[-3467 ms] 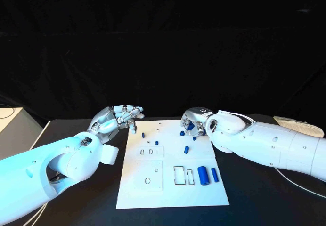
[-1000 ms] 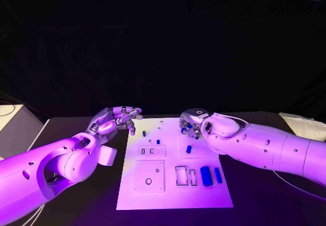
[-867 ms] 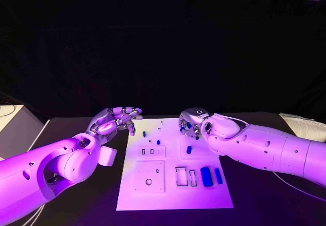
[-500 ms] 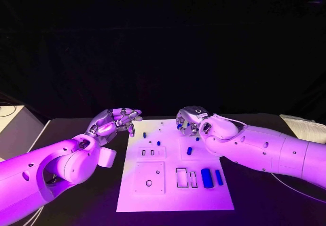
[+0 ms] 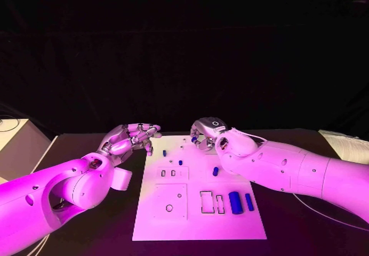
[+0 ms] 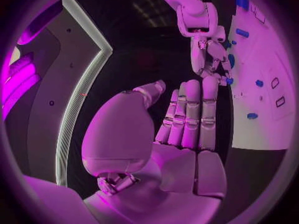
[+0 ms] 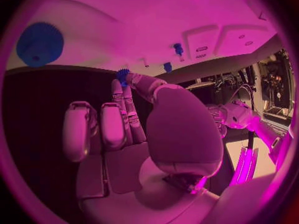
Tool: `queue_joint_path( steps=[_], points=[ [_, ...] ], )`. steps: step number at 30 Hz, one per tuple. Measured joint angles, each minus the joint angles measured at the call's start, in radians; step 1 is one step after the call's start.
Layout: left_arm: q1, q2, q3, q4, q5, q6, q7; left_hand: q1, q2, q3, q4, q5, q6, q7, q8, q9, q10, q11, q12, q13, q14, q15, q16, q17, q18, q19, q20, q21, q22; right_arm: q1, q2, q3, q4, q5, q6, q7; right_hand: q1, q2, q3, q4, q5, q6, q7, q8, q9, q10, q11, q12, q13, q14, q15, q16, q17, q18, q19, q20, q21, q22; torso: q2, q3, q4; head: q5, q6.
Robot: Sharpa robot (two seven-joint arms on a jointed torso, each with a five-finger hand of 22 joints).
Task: Assemble the parts on the task board
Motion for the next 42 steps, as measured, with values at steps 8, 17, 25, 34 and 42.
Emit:
queue_joint_path(
  steps=[8,17,25,34,42],
  points=[
    [0.000,-0.003,0.005,0.003,-0.001,0.000,-0.001,0.000,0.000,0.000,0.000,0.000,0.000,0.000,0.000,0.000,0.000,0.000,0.000,0.000,0.000,0.000,0.000,0.000,0.000,-0.004,0.004,0.000,0.000,0.000,0.029,0.000,-0.017,0.001,-0.022,-0.006,0.000,0.000,0.000,0.000,0.010,0.005,0.000,0.000,0.002,0.000,0.000,0.000,0.000,0.000,0.000,0.005,0.004,0.000,0.000,0.000,0.004,0.005,0.009,-0.0070,0.0093,-0.002,0.008],
    [0.000,-0.003,0.023,0.005,-0.007,0.000,-0.003,0.000,0.000,0.000,0.000,0.000,0.000,0.000,0.000,0.000,0.000,0.000,0.000,0.001,0.000,0.000,0.000,0.000,0.000,-0.004,0.004,0.000,0.000,0.004,0.044,0.000,-0.033,0.001,-0.040,-0.014,-0.003,-0.003,0.000,0.000,0.020,0.006,0.001,0.000,0.005,0.009,-0.003,0.001,0.000,0.000,0.000,0.009,0.007,0.000,0.000,0.000,0.005,0.006,0.017,-0.0134,0.0168,-0.006,0.014],
    [0.001,-0.001,0.027,0.008,-0.012,0.000,-0.005,0.000,0.000,0.000,0.000,0.000,0.000,0.000,0.000,0.000,0.000,0.000,0.000,0.001,0.000,0.000,0.000,0.000,0.000,-0.004,0.004,0.003,0.000,0.005,0.057,0.000,-0.054,0.001,-0.045,-0.017,-0.004,-0.004,0.000,0.000,0.024,0.007,0.001,0.000,0.005,0.010,-0.004,0.001,0.000,0.000,0.000,0.009,0.007,0.000,0.000,0.000,0.005,0.006,0.026,-0.0176,0.0227,-0.007,0.017],
    [0.000,0.003,0.028,0.005,-0.016,0.000,-0.006,0.000,0.000,0.000,0.000,0.000,0.000,0.000,0.000,0.000,0.000,0.000,0.000,0.001,0.000,0.000,0.000,0.000,0.000,-0.004,0.004,0.003,0.000,0.007,0.064,0.000,-0.066,0.001,-0.045,-0.018,-0.004,-0.004,0.000,0.000,0.024,0.006,0.001,0.000,0.006,0.010,-0.004,0.000,0.000,0.000,0.000,0.009,0.007,0.000,0.000,0.000,0.005,0.006,0.036,-0.0226,0.0251,-0.015,0.021],
    [0.000,0.003,0.028,0.005,-0.017,0.000,-0.008,0.000,0.000,0.000,0.000,0.000,0.000,0.000,0.000,0.000,0.000,0.000,0.000,0.001,0.000,0.000,0.000,0.000,0.000,-0.004,0.004,0.003,0.000,0.008,0.064,0.000,-0.074,0.000,-0.044,-0.018,-0.004,-0.004,0.000,0.000,0.023,0.006,0.001,0.000,0.007,0.012,-0.006,0.000,-0.001,0.000,0.000,0.009,0.007,0.000,0.000,0.000,0.005,0.006,0.043,-0.0257,0.0252,-0.012,0.020]
  ],
)
